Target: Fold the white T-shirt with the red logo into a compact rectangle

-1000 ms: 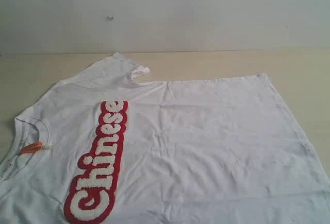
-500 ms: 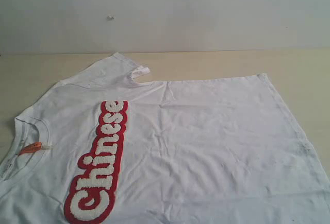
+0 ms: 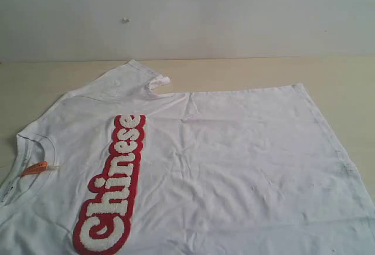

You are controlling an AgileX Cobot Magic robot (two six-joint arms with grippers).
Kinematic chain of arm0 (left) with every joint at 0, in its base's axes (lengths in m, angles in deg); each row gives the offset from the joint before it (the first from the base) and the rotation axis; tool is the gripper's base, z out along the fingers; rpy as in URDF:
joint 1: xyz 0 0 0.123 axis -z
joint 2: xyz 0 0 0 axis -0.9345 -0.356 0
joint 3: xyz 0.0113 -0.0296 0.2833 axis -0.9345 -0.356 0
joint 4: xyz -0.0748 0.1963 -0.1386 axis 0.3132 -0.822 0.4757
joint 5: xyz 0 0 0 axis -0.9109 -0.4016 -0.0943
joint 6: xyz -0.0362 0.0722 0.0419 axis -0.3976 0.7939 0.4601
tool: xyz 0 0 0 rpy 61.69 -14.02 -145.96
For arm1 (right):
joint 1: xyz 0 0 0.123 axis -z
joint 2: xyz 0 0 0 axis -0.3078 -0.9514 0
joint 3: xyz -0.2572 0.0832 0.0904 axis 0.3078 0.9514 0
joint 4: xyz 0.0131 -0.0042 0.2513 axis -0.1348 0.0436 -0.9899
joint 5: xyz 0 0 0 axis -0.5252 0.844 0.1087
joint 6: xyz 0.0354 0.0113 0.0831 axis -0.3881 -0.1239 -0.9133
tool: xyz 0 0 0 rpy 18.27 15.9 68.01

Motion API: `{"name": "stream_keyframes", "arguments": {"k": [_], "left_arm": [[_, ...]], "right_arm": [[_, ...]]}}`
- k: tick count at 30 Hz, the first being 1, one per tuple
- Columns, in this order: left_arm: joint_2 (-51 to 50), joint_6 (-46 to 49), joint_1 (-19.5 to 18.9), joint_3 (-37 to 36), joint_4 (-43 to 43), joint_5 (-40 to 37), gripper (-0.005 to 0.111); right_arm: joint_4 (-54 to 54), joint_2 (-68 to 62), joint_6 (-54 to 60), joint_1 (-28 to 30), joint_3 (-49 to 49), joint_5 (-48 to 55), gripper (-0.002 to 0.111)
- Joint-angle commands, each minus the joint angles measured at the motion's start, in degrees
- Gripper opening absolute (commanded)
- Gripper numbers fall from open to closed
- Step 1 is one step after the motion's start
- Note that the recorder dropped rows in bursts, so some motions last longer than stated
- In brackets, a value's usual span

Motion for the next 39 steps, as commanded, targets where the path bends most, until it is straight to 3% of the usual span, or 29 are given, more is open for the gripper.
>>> {"name": "stream_keyframes", "arguments": {"k": [1,7,15,22,27,35,39], "left_arm": [[0.2,-21.4,-0.2,0.1,0.6,8.9,0.000],[-0.6,-24.1,-0.2,4.9,-0.5,7.8,0.000],[-13.2,-22.2,-0.2,22.9,-14.3,0.3,0.000],[-27.9,-21.5,-0.2,38.3,-25.1,-15.5,0.000],[-40.2,-18.5,0.6,42.7,-25.7,-25.8,0.000],[-59.2,-6.5,6.7,43.4,-25.5,-30.2,0.000],[-67.8,0.9,8.7,48.7,-21.0,-37.0,0.000]], "right_arm": [[0.2,0.3,-14.5,-0.2,0.3,-9.3,0.000],[5.0,0.3,-20.8,-0.2,-1.8,-14.6,0.000],[9.7,-2.5,-22.7,-0.2,-16.3,-3.6,0.000],[17.7,-13.2,-22.8,-0.2,-27.9,4.6,0.000],[22.7,-23.0,-22.8,-0.2,-32.5,12.7,0.000],[22.8,-42.2,-18.3,-0.2,-34.9,17.6,0.000],[22.7,-52.3,-12.8,-0.6,-38.8,24.6,0.000]]}}
